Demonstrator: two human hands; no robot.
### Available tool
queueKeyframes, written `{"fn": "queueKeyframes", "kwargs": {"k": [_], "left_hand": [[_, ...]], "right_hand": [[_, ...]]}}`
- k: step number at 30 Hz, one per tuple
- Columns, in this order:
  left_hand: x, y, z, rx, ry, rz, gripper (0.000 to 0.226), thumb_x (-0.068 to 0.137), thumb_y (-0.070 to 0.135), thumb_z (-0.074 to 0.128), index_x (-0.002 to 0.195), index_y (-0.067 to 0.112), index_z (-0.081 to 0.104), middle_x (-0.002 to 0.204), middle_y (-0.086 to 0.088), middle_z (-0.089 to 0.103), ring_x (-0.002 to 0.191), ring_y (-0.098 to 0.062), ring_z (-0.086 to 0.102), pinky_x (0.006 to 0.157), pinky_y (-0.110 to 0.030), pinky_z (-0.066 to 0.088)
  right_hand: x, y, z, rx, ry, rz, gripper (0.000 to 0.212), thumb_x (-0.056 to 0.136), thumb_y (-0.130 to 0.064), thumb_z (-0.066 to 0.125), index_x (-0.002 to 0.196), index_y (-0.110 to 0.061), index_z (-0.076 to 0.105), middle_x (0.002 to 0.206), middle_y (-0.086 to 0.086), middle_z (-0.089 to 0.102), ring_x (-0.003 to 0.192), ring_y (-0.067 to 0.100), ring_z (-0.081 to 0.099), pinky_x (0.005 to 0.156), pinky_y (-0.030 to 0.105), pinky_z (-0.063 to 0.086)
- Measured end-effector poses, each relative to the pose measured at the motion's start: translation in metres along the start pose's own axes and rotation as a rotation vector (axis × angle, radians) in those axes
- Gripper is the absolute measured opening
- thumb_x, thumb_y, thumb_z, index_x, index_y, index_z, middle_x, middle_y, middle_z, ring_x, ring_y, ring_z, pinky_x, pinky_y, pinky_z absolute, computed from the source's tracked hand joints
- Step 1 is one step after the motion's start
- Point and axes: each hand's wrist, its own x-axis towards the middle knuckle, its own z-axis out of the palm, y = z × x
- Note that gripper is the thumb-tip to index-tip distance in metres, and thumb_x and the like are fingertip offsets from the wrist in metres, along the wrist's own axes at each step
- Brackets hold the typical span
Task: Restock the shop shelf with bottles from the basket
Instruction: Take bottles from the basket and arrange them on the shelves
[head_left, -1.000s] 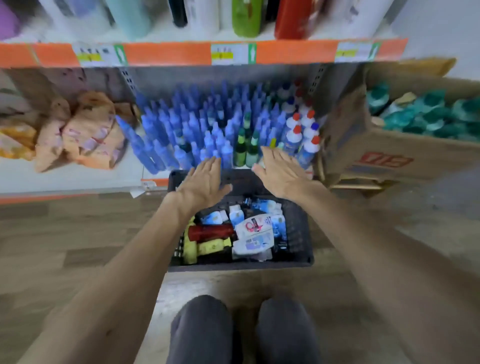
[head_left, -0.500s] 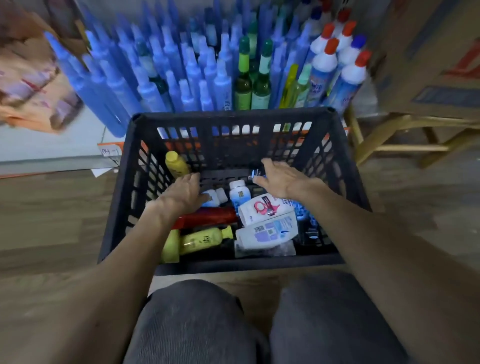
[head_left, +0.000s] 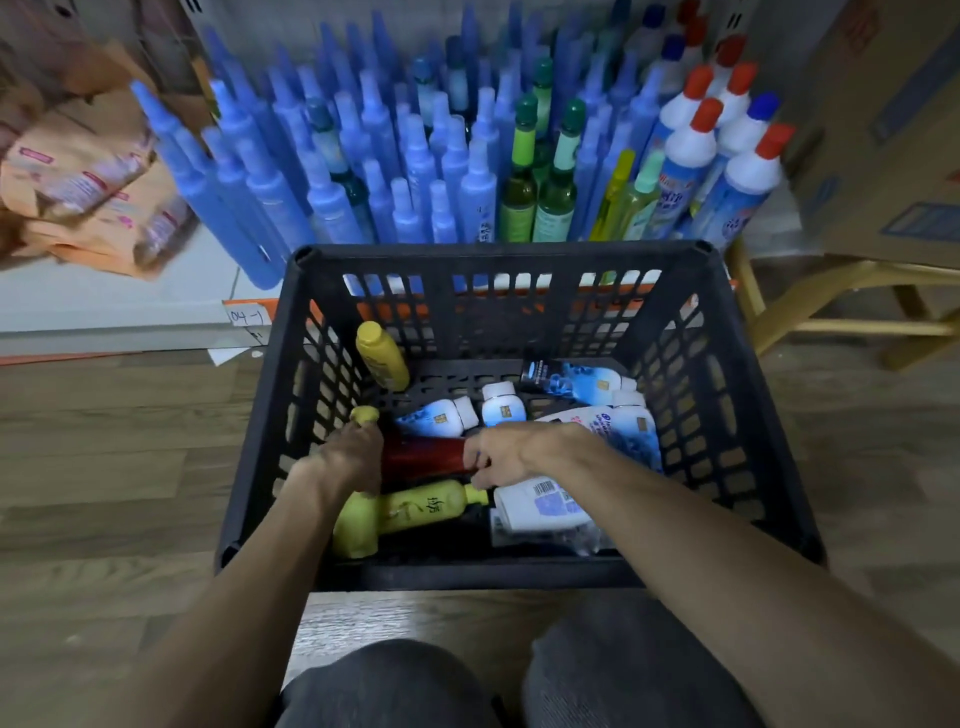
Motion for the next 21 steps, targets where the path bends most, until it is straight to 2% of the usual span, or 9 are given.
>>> {"fn": "queueKeyframes", "kwargs": {"k": [3,6,8,11,13,16,18,21], "left_hand": [[0.006,0.0,0.001,-0.008,0.05,-0.04,0.059,0.083,0.006,0.065,0.135,0.004,0.037,0.138,-0.015,0.044,0.126,-0.029,0.047,0.1,-0.037,0.045],[0.012,0.001,0.008,0.049,0.126,-0.064,0.043,0.093,0.009,0.048,0.135,0.005,0.039,0.135,-0.016,0.048,0.122,-0.029,0.051,0.099,-0.04,0.046],[0.016,0.004,0.01,0.075,0.123,-0.074,0.045,0.094,0.01,0.048,0.136,0.003,0.036,0.136,-0.018,0.045,0.123,-0.032,0.05,0.099,-0.042,0.046],[0.017,0.004,0.011,0.007,0.05,-0.091,0.064,0.084,0.006,0.064,0.139,0.004,0.031,0.139,-0.017,0.037,0.127,-0.034,0.046,0.1,-0.042,0.045],[0.018,0.004,0.013,-0.016,0.102,-0.099,0.058,0.085,0.006,0.062,0.135,0.007,0.033,0.138,-0.013,0.037,0.126,-0.032,0.044,0.098,-0.042,0.046],[0.018,0.007,0.017,0.008,0.195,-0.086,0.05,0.089,0.008,0.053,0.134,0.011,0.032,0.14,-0.011,0.029,0.125,-0.031,0.041,0.094,-0.041,0.047],[0.017,0.011,0.017,0.01,0.25,-0.053,0.053,0.089,0.012,0.053,0.137,0.016,0.03,0.142,-0.007,0.024,0.126,-0.03,0.036,0.096,-0.041,0.045],[0.018,0.015,0.014,0.078,0.267,-0.033,0.054,0.089,0.021,0.055,0.137,0.019,0.03,0.14,-0.004,0.029,0.133,-0.029,0.027,0.104,-0.044,0.035]], "right_hand": [[0.009,-0.005,0.008,-0.027,-0.038,-0.038,0.047,0.097,-0.038,0.055,0.142,-0.027,0.045,0.141,0.002,0.05,0.119,0.026,0.054,0.097,0.039,0.047],[0.018,-0.003,0.013,0.0,-0.045,-0.046,0.05,0.097,-0.037,0.054,0.144,-0.027,0.04,0.139,0.005,0.05,0.117,0.027,0.054,0.091,0.038,0.046],[0.025,-0.001,0.018,0.0,-0.036,-0.059,0.047,0.096,-0.033,0.055,0.141,-0.025,0.043,0.134,0.006,0.054,0.109,0.027,0.056,0.084,0.037,0.047],[0.03,-0.005,0.026,-0.09,-0.07,-0.066,0.037,0.095,-0.025,0.058,0.13,-0.017,0.049,0.119,0.006,0.058,0.092,0.022,0.054,0.068,0.032,0.04],[0.034,-0.006,0.03,-0.13,-0.073,-0.078,0.036,0.094,-0.024,0.06,0.127,-0.014,0.049,0.114,0.006,0.057,0.089,0.021,0.053,0.069,0.033,0.04],[0.039,-0.003,0.033,-0.129,-0.037,-0.089,0.036,0.094,-0.017,0.06,0.127,-0.012,0.047,0.118,0.009,0.058,0.089,0.021,0.052,0.071,0.033,0.04],[0.042,-0.002,0.036,-0.137,-0.007,-0.095,0.035,0.093,-0.012,0.058,0.127,-0.011,0.048,0.118,0.009,0.059,0.091,0.022,0.053,0.071,0.033,0.04],[0.043,-0.001,0.04,-0.135,0.035,-0.101,0.033,0.092,-0.007,0.056,0.125,-0.01,0.049,0.118,0.01,0.06,0.092,0.024,0.055,0.07,0.033,0.038]]}}
